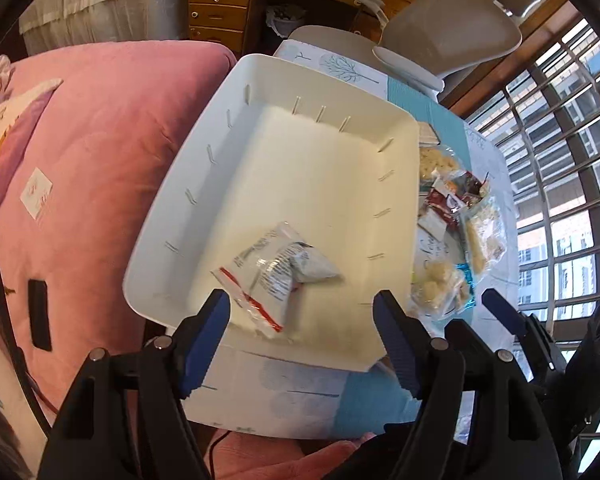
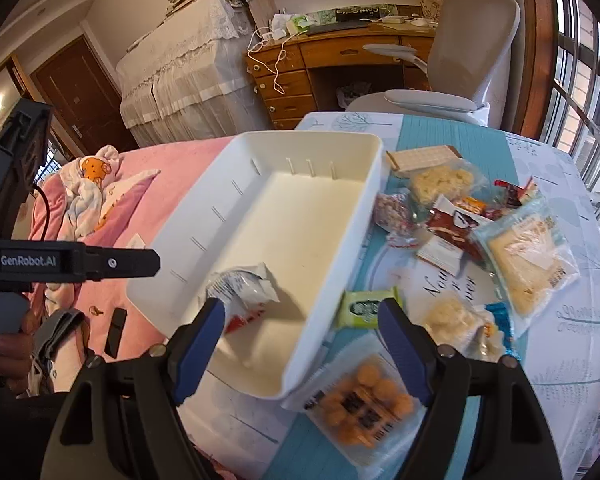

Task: Organize snacks
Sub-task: 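Move right gripper toward blue foil snack while left gripper holds orange cake packet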

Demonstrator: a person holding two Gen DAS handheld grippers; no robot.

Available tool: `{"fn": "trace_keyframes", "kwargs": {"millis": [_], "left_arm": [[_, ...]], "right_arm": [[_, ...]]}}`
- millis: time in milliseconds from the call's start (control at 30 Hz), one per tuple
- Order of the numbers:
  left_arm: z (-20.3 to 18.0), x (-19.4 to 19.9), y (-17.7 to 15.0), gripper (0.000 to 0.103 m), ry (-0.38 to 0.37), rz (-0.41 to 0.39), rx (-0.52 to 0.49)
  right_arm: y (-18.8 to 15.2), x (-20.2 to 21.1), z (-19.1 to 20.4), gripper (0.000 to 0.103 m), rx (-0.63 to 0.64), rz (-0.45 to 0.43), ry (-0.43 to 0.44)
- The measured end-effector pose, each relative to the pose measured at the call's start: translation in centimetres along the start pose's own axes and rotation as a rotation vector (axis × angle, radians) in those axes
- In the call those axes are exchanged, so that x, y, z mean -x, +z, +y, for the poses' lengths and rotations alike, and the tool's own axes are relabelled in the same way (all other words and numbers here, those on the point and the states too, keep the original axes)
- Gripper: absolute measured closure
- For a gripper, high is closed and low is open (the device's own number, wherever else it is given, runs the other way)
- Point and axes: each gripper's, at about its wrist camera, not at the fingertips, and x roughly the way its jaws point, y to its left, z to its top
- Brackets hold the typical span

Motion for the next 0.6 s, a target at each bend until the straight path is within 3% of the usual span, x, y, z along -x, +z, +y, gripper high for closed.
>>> {"fn": "trace_keyframes", "kwargs": {"millis": [600], "left_arm": [[-6.0, -2.7, -7.5, 0.022, -0.010, 0.030, 0.234]], "right_arm": [[-2.2, 2.4, -8.2, 0.023, 0.126, 0.120, -0.020]]}}
